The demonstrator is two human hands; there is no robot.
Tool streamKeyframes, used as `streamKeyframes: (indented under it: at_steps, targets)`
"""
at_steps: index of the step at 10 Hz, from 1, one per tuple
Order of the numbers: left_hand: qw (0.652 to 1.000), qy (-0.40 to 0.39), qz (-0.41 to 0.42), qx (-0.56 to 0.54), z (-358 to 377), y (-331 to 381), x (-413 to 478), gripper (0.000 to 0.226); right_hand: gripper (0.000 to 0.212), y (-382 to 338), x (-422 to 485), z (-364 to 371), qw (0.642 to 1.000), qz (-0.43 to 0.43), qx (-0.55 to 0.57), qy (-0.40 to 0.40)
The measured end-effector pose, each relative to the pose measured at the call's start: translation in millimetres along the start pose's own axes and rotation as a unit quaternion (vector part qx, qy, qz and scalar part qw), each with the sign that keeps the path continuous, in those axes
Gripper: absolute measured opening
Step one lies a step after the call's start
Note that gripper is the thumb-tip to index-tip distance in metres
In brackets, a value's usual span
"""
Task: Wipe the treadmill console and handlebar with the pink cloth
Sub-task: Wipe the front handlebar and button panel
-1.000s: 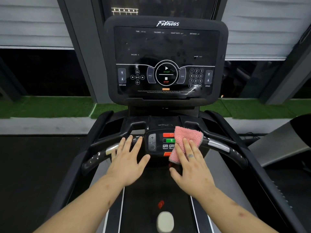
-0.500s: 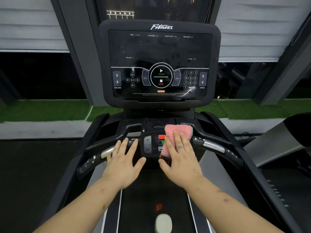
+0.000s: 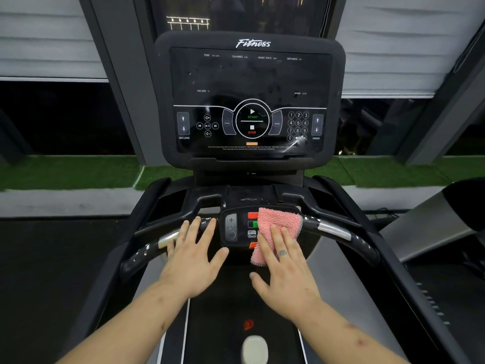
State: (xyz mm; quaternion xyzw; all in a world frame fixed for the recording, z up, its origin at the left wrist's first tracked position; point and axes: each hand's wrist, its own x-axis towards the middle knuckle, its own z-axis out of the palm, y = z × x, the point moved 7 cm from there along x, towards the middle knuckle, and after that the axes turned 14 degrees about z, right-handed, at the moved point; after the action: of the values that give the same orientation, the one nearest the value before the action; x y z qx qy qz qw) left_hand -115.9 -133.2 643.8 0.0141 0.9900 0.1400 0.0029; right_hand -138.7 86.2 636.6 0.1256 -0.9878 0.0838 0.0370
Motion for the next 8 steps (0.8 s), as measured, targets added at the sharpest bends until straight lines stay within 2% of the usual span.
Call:
streamKeyframes:
  at_steps: [3,6,8]
  targets:
    - [1.000,-0.002,0.001,-0.004,-1,0,0,0.078,0.085,-19,31,-18,1.000,-0.001,0.016,0.012]
    - [1.000,0.001,0.002,-0.011,-2,1,-1,0.078,0.087,-8,-2,11,1.000,-0.019,-0.005,0.017]
    - [1.000,0.000,0.002,-0.021,-3,2,-2,0.077,0.085,-18,6,3,1.000,-0.022,-0.009,0.005]
